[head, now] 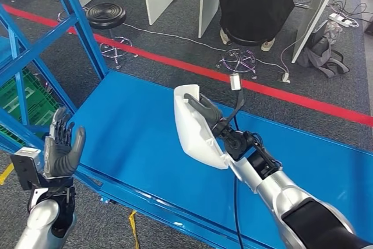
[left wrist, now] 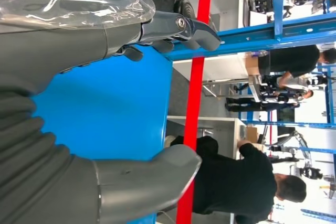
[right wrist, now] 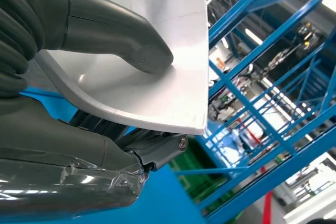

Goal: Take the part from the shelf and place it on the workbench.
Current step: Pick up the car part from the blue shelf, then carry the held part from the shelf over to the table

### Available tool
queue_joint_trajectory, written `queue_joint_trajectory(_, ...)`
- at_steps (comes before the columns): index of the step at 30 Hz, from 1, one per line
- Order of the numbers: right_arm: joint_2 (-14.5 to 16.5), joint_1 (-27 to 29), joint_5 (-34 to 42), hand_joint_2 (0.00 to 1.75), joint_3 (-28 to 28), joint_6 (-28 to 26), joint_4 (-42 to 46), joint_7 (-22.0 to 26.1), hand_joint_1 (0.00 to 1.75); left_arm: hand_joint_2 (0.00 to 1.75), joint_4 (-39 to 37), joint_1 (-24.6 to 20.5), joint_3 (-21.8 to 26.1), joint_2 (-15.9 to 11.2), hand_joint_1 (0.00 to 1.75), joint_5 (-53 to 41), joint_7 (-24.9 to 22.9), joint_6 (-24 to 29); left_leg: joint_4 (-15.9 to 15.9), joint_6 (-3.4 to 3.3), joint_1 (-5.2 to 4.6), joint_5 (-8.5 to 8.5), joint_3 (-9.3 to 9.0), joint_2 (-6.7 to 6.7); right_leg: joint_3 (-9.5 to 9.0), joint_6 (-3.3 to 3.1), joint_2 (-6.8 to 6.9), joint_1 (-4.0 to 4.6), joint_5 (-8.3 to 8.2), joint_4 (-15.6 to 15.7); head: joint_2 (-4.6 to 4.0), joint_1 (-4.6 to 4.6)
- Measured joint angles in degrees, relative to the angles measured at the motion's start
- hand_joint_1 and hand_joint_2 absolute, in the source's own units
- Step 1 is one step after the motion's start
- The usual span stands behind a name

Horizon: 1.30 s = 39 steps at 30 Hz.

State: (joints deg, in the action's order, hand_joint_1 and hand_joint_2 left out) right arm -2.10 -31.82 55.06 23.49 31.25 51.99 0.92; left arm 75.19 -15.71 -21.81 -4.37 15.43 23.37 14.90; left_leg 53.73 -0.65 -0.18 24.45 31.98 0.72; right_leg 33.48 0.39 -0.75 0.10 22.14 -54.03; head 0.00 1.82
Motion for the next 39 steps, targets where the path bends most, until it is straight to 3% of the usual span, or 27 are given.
queue_joint_trajectory(18, -3.1, -3.9, -1.0, 1.75, -3.3, -2.1, 7.5, -0.7, 1.75, 1.75, -0.1, -0.3, 0.0, 0.2, 0.00, -0.5, 0.0, -1.9, 0.0, 0.00, 0.00, 0.00, 0.00, -0.01, 0.01, 0.00, -0.01, -0.01, 0.00, 0.0, 0.00, 0.01)
queue_joint_trajectory(39, -4.0, -5.9, -2.4, 1.75, -5.6, -1.9, 11.9, -1.8, 1.75, 1.75, -0.1, -0.4, 0.0, 0.3, 0.00, -1.0, -0.2, -2.7, 0.0, 0.00, -0.01, 0.00, 0.01, -0.01, 0.00, 0.00, -0.01, -0.01, -0.01, 0.0, 0.00, -0.02)
